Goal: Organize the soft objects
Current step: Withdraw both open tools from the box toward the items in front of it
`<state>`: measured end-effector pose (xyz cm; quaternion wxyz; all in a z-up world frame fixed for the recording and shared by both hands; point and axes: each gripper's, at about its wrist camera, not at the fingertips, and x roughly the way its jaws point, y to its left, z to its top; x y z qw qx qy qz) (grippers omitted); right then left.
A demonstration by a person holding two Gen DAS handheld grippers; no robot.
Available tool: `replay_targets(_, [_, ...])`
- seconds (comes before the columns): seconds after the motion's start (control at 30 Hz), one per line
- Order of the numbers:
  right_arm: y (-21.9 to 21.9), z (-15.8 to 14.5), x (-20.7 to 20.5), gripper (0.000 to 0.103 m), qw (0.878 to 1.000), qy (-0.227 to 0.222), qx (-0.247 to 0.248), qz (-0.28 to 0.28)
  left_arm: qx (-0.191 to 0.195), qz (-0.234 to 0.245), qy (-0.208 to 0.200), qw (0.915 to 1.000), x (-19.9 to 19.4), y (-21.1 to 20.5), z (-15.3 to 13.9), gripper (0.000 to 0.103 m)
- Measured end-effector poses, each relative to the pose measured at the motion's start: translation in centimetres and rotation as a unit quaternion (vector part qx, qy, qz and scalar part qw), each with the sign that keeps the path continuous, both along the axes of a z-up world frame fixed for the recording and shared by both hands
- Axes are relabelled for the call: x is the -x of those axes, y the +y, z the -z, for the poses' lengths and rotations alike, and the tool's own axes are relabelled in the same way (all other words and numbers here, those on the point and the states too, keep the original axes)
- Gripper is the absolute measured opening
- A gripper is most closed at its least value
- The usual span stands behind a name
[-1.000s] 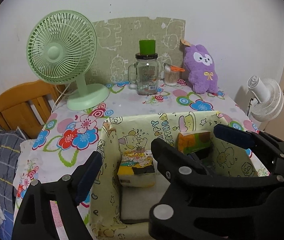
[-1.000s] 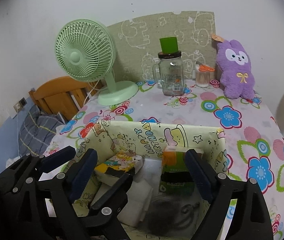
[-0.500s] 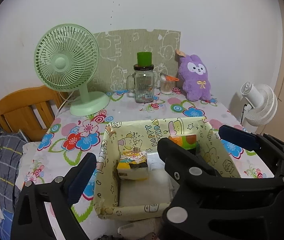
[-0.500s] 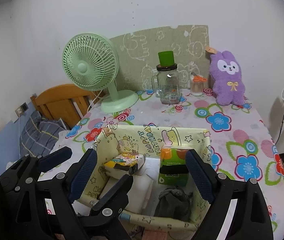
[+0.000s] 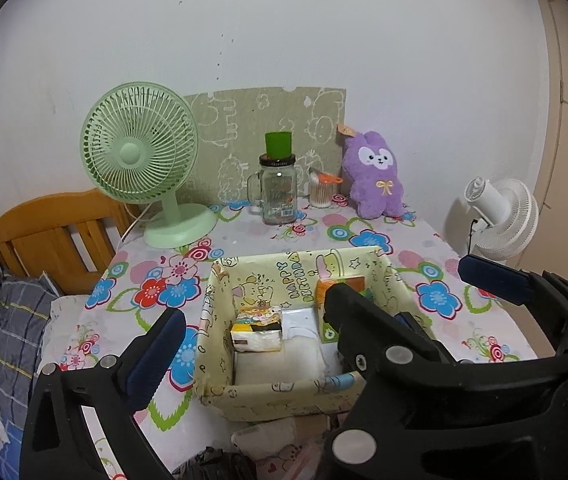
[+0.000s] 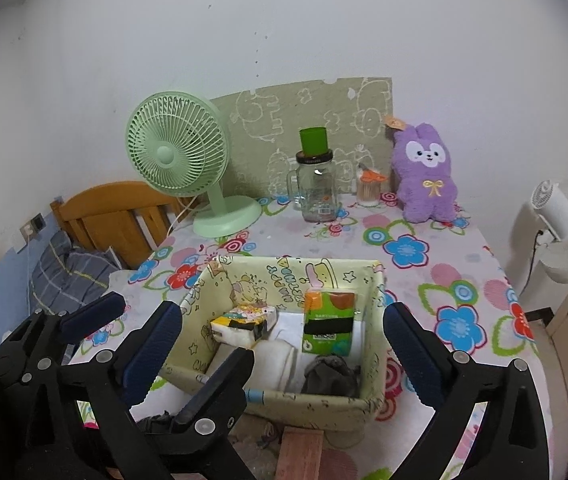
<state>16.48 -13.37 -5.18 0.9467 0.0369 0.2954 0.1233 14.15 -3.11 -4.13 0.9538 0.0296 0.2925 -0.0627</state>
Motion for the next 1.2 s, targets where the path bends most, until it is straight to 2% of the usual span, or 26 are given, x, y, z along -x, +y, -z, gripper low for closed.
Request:
replay_targets(0.17, [-0.1, -0.8, 1.6, 0.102, 1.0, -0.012, 0.012, 0.014, -0.002, 0.006, 0.003, 1.0, 1.1, -0.2, -0.5, 0.103])
replay_targets(0.57, [-0.4, -2.5, 5.5, 0.103, 0.999, -0.035, 0.019, 0.016, 0.008, 0.018, -0.023, 0.9995, 4.7, -0.4, -1.9, 0.103])
replay_targets(1.2, [-0.5, -1.6, 9.8, 0.103, 0.999, -0.034, 0.01, 0.019, 0.006, 0.028, -0.032, 0.9991, 8.7, -0.5, -1.1, 0.103])
